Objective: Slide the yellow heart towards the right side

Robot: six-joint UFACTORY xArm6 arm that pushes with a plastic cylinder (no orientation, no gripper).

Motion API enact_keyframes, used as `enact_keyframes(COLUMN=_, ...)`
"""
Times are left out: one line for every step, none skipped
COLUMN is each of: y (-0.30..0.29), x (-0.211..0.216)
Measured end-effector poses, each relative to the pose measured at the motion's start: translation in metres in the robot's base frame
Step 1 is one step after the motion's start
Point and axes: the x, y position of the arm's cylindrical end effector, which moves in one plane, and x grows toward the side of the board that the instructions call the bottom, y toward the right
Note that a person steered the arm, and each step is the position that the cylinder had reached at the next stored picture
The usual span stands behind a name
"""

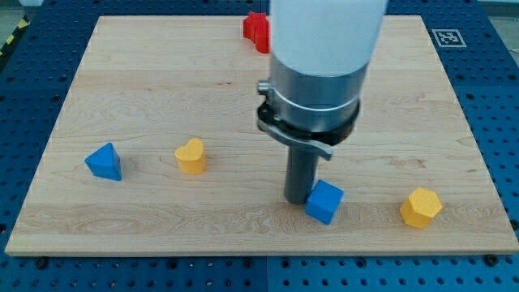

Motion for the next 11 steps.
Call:
enact_keyframes(y=0.006, x=0.0)
enact_keyframes(y=-0.003, x=0.0)
enact_keyframes(y=-0.053, x=0.0)
enact_keyframes(y=-0.109, x=0.0)
enact_keyframes(y=-0.165, x=-0.002)
enact_keyframes(y=-0.166, x=-0.007)
enact_keyframes(y=-0.193, x=-0.029)
enact_keyframes(y=-0.194, x=-0.032)
enact_keyframes(y=-0.195, x=-0.048)
enact_keyframes(y=-0.186, x=-0.069)
enact_keyframes(y=-0.161, x=-0.068)
